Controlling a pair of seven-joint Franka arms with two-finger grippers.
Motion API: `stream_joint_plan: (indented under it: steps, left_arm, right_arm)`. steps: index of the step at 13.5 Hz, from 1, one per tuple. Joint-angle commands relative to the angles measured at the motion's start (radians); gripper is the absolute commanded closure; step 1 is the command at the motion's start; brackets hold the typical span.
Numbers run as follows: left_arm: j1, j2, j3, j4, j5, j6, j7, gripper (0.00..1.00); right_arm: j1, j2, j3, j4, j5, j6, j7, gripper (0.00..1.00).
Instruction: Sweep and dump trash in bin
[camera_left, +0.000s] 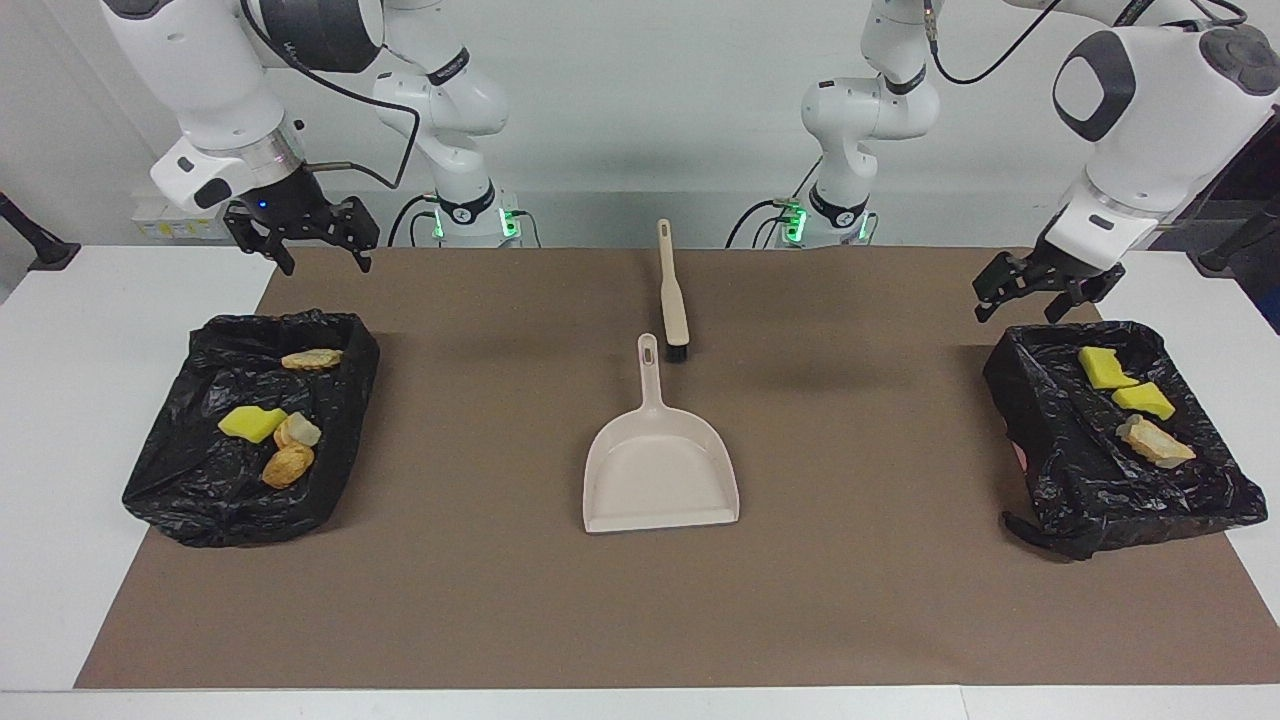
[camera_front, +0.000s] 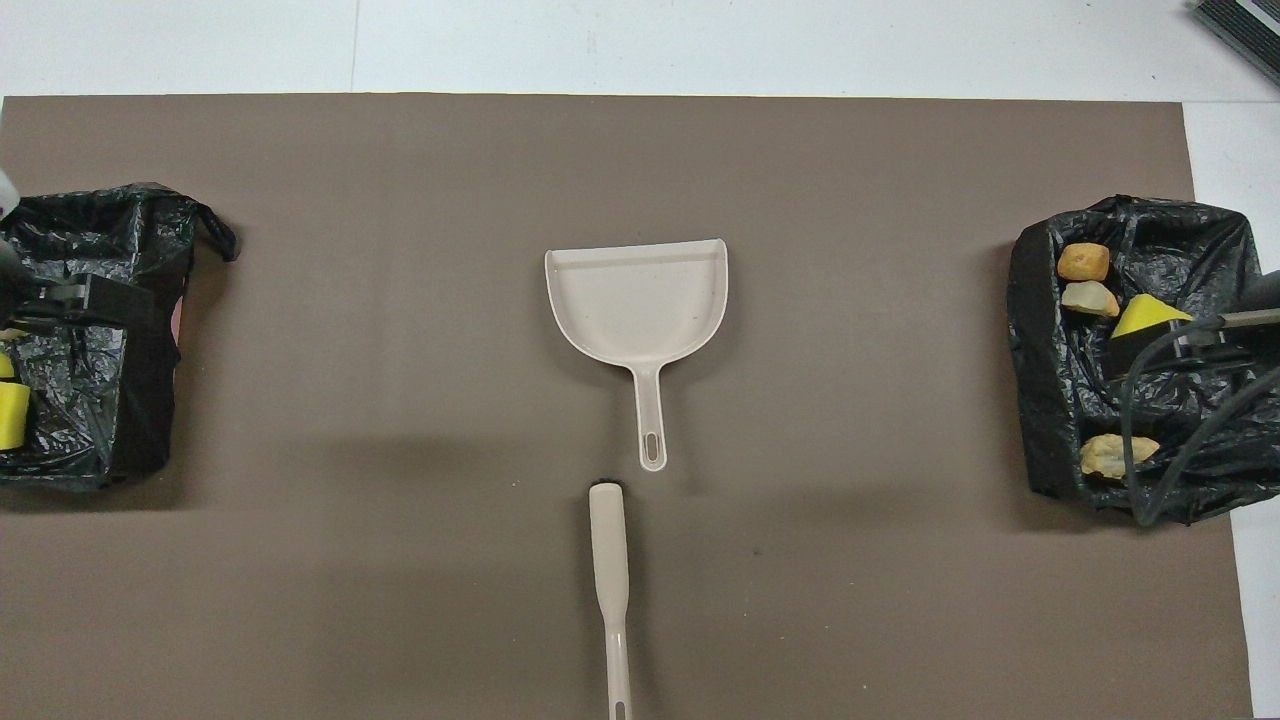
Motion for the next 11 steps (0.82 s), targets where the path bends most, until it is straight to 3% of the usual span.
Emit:
stream_joint_plan:
  steps: [1, 5, 11]
  left_arm:
    - [0.025, -0.041, -0.01, -0.007, 0.01, -0.013, 0.02, 0.0]
    - [0.024, -0.043, -0.017, 0.114, 0.002, -0.137, 0.005, 0.0]
    - [0.022, -0.049, -0.043, 0.181, 0.001, -0.237, -0.053, 0.0]
  right_arm:
    - [-0.011, -0.003, 0.011, 0.005, 0.002, -0.009, 0.015, 0.0]
    - [-0.011, -0.003, 0.011, 0.005, 0.002, -0.009, 0.015, 0.0]
    - [-0.011, -0.003, 0.011, 0.005, 0.002, -0.009, 0.015, 0.0]
